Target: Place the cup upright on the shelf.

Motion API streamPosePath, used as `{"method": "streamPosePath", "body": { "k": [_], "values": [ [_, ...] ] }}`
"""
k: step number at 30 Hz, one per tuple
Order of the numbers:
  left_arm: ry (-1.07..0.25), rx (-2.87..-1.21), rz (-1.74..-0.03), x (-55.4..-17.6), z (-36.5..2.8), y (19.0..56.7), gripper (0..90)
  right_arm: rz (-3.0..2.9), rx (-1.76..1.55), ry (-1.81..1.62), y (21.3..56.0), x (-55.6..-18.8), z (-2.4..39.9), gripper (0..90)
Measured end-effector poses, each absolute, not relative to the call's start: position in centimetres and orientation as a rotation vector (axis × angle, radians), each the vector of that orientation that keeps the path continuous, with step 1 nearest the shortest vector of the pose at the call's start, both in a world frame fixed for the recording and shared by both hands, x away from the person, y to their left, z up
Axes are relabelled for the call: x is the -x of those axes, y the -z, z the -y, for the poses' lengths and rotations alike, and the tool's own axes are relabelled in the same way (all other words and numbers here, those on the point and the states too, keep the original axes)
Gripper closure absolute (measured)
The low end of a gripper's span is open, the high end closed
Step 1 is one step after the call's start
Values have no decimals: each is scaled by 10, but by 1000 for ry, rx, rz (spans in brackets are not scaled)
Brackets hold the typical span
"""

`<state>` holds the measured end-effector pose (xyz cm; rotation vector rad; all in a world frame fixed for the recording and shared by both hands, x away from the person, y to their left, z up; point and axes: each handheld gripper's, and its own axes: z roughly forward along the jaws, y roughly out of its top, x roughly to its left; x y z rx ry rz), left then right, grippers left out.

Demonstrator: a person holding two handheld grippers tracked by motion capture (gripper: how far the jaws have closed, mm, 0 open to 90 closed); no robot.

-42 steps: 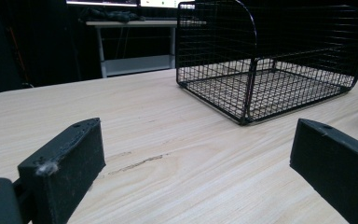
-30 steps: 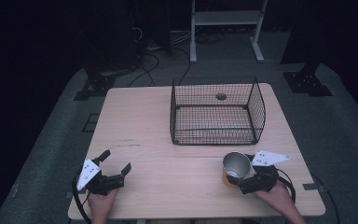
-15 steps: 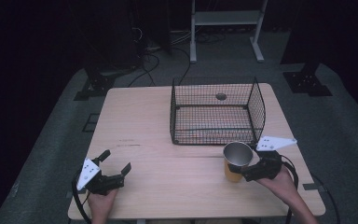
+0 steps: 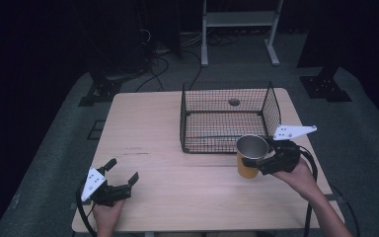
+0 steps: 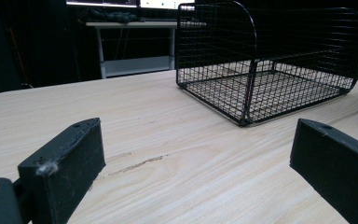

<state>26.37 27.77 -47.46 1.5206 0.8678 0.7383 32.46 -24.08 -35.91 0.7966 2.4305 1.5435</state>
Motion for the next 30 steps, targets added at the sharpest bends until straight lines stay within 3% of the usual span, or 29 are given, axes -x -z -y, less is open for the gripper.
{"method": "streamPosePath", "body": {
  "k": [30],
  "values": [
    [-738,-1515,-878,-264,-279,475,23,-2476,-778,-1531,310,-378,234,110]
  ]
}}
